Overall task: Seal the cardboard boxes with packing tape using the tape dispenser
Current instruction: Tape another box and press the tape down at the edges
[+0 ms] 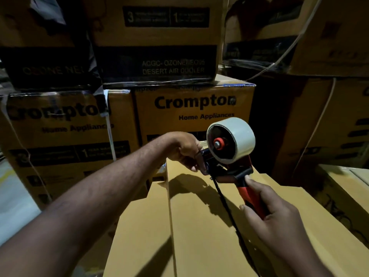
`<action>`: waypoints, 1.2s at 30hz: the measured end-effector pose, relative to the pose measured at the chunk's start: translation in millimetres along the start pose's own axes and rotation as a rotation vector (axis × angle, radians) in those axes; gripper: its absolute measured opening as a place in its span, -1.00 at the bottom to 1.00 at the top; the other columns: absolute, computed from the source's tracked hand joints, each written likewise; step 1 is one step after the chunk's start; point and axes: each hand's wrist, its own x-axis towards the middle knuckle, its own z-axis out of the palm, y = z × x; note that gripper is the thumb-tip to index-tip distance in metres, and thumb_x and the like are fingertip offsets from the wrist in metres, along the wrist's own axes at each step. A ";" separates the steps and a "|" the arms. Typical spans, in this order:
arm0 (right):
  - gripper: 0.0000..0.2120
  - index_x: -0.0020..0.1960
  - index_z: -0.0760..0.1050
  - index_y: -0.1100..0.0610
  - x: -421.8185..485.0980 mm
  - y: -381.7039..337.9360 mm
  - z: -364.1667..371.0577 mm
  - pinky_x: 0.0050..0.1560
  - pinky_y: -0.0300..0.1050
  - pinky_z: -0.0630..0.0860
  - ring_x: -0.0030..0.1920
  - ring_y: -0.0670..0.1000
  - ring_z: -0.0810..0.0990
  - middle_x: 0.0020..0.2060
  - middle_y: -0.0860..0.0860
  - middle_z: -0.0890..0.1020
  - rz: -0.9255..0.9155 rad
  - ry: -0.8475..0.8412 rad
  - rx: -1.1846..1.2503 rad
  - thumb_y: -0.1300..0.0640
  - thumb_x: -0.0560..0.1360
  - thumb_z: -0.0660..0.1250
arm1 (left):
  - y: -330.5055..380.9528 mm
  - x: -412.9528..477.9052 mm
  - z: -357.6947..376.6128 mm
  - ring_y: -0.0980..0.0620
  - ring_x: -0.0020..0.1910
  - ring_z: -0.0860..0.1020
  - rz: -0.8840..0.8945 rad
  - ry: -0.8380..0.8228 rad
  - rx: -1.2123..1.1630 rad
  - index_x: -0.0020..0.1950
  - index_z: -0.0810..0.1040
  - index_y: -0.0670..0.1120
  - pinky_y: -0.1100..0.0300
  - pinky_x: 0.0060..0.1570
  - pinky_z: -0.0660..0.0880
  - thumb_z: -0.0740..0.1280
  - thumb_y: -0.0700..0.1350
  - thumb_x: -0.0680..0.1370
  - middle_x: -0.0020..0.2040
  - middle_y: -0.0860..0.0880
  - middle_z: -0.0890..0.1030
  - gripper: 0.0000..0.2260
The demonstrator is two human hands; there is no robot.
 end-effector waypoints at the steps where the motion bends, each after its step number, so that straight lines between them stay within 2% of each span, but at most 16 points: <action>1: -0.26 0.39 0.32 -0.25 8.2 -2.1 7.5 0.02 -0.20 0.53 0.13 -0.07 0.49 0.18 -0.25 0.43 0.023 0.007 -0.010 0.18 0.36 0.56 | 0.8 8.5 -7.7 -0.08 -0.12 0.69 0.015 0.026 0.005 0.20 0.61 -0.32 0.14 -0.15 0.65 0.35 -0.42 0.54 -0.01 -0.25 0.71 -0.76; 5: -0.31 0.45 0.34 -0.10 43.4 -6.9 35.5 0.14 -0.08 0.55 0.23 -0.01 0.47 0.21 -0.20 0.40 0.092 0.012 -0.049 0.18 0.42 0.52 | 4.2 51.4 -35.7 -0.08 -0.09 0.72 0.064 0.163 0.066 0.14 0.65 -0.26 0.10 -0.15 0.66 0.30 -0.38 0.58 -0.02 -0.21 0.72 -0.80; 10: -0.35 0.50 0.29 -0.06 80.9 -1.9 65.0 0.19 -0.02 0.57 0.27 0.09 0.52 0.32 0.02 0.50 0.171 0.006 -0.107 0.16 0.48 0.46 | 5.7 101.9 -61.0 -0.09 -0.11 0.72 0.131 0.317 0.087 0.08 0.65 -0.25 0.07 -0.18 0.68 0.29 -0.32 0.62 -0.08 -0.17 0.71 -0.85; 15: -0.37 0.50 0.29 -0.09 108.0 6.3 94.8 0.24 -0.10 0.51 0.28 0.03 0.52 0.32 -0.04 0.52 0.230 -0.012 -0.101 0.16 0.51 0.43 | -3.1 144.8 -74.5 -0.15 -0.18 0.70 0.133 0.479 0.095 0.05 0.62 -0.25 -0.02 -0.22 0.69 0.29 -0.30 0.62 -0.11 -0.19 0.67 -0.89; 18: -0.38 0.49 0.28 -0.12 114.3 12.4 110.4 0.19 -0.07 0.57 0.22 0.03 0.57 0.30 -0.03 0.54 0.293 -0.008 -0.080 0.16 0.51 0.42 | -18.4 166.8 -81.8 0.01 -0.26 0.63 0.170 0.560 0.169 -0.15 0.63 -0.16 0.16 -0.37 0.60 0.33 -0.39 0.54 -0.17 -0.09 0.66 -0.82; 22: -0.37 0.47 0.31 -0.14 115.9 18.8 118.1 0.14 -0.15 0.56 0.14 0.00 0.60 0.24 -0.03 0.59 0.348 -0.005 -0.077 0.14 0.49 0.45 | -37.3 191.4 -87.1 0.18 -0.20 0.58 0.211 0.703 0.289 -0.12 0.66 -0.04 0.25 -0.31 0.52 0.54 -0.27 0.45 -0.07 0.02 0.67 -0.85; 24: -0.36 0.48 0.31 -0.15 117.3 20.6 118.3 0.14 -0.14 0.57 0.12 -0.02 0.60 0.24 -0.03 0.59 0.359 -0.009 -0.082 0.13 0.48 0.46 | -43.3 204.2 -86.2 0.17 -0.17 0.58 0.245 0.717 0.304 -0.07 0.66 0.01 0.24 -0.26 0.54 0.54 -0.22 0.46 -0.03 0.04 0.66 -0.84; 27: -0.36 0.48 0.31 -0.13 118.1 20.0 119.9 0.19 -0.12 0.56 0.17 -0.01 0.59 0.27 -0.04 0.57 0.372 -0.016 -0.091 0.12 0.49 0.46 | -48.6 217.8 -85.0 0.13 -0.14 0.62 0.285 0.692 0.258 -0.02 0.68 -0.01 0.15 -0.17 0.66 0.48 -0.27 0.50 -0.02 0.04 0.64 -0.84; 31: -0.36 0.48 0.32 -0.12 116.3 21.3 121.5 0.19 -0.08 0.57 0.17 0.01 0.59 0.27 -0.04 0.58 0.374 -0.023 -0.106 0.13 0.48 0.47 | -51.9 226.6 -86.8 0.10 -0.03 0.61 0.291 0.653 0.329 -0.03 0.71 0.00 0.11 0.01 0.64 0.56 -0.18 0.45 0.02 0.05 0.67 -0.85; 36: -0.36 0.48 0.30 -0.14 117.3 21.5 124.6 0.15 -0.06 0.59 0.14 0.01 0.59 0.25 -0.02 0.57 0.374 -0.030 -0.117 0.13 0.49 0.46 | -53.3 237.1 -84.9 0.10 -0.03 0.57 0.292 0.637 0.339 0.02 0.71 -0.05 0.20 -0.07 0.53 0.49 -0.21 0.51 0.07 0.01 0.67 -0.88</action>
